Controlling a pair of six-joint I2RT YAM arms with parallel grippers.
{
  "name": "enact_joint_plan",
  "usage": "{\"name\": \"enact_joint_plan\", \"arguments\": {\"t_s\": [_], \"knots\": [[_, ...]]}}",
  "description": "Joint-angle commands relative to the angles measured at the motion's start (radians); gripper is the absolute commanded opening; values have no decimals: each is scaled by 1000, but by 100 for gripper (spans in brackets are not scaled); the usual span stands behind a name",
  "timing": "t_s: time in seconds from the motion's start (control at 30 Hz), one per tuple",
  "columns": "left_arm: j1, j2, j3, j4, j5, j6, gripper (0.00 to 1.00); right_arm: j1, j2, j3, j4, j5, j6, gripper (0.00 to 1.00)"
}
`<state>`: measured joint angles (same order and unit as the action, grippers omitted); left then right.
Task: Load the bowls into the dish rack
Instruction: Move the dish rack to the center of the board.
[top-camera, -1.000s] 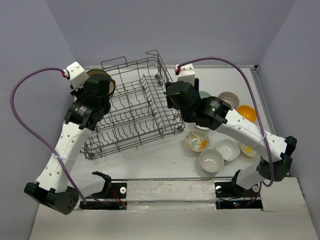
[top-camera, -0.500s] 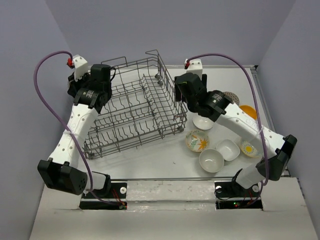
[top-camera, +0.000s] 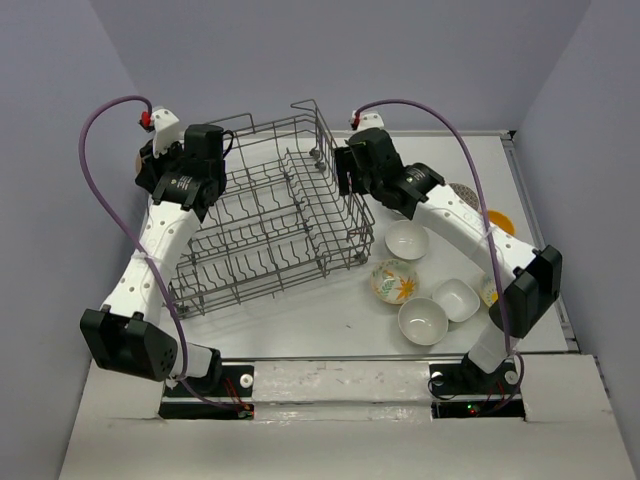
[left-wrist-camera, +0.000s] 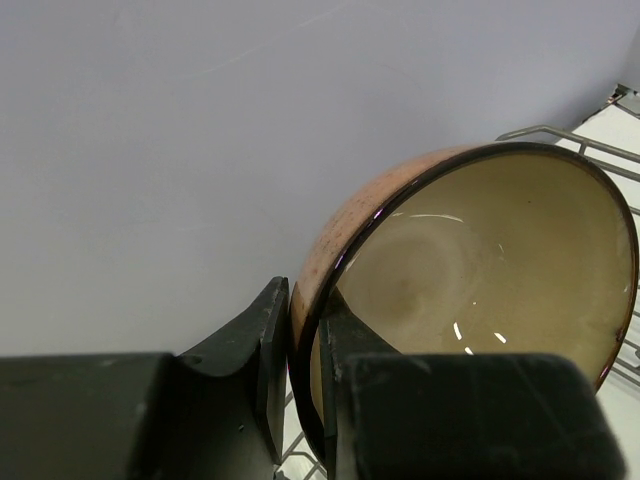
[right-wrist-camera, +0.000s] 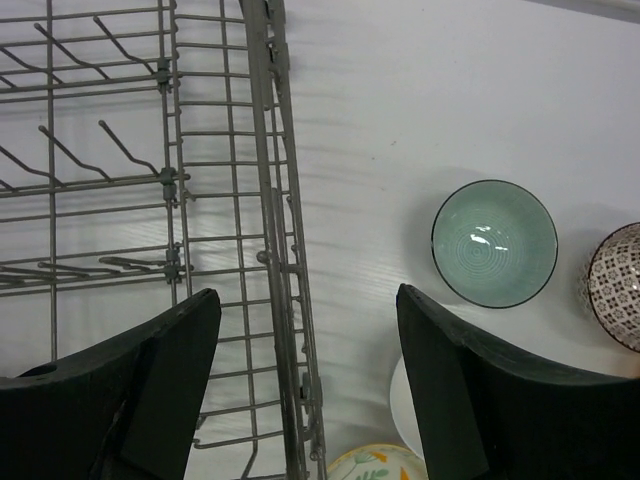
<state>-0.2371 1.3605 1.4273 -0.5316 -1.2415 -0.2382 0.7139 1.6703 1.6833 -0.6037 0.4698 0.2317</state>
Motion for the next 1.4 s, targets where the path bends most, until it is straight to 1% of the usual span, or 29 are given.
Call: {"name": "enact_joint_plan", "arguments": {"t_s": [0.0,0.3,0.43,0.53,0.57,0.6,0.7,0.73,0.8,0.83,0.97,1.1,1.2,1.33,1.37], "knots": [[5,-38,44,108,-88,-12,0,-7,47,95,36,-69,-26,77],[5,-69,47,116,-62,2,0,-25,186,177,-2,-108,-11,75],[5,-87,39,127,-55,13,0,-34,223,226,-28,-114,9,67],[5,-92,33,130,-50,22,0,-45,250,251,-51,-117,31,57],[5,-95,33,134,-50,26,0,-56,258,259,-54,-120,35,51],[5,-97,32,137,-49,30,0,-56,261,263,-60,-120,43,47],[5,-106,21,157,-50,53,0,-65,275,279,-91,-145,57,40],[5,-112,16,166,-52,63,0,-65,278,288,-111,-143,58,33],[5,-115,13,173,-52,71,0,-65,281,289,-129,-132,70,26],[5,-121,13,177,-52,77,0,-65,278,288,-143,-120,78,16],[5,-126,13,186,-46,86,0,-65,258,277,-179,-119,139,1],[5,-124,12,194,-42,97,0,-74,214,248,-189,-119,242,1],[5,-129,2,209,-38,109,0,-83,161,196,-170,-117,340,1],[5,-129,-4,219,-30,114,0,-96,77,90,-98,-131,509,1],[5,-129,-5,222,-29,119,0,-105,56,32,-79,-135,538,1]]}}
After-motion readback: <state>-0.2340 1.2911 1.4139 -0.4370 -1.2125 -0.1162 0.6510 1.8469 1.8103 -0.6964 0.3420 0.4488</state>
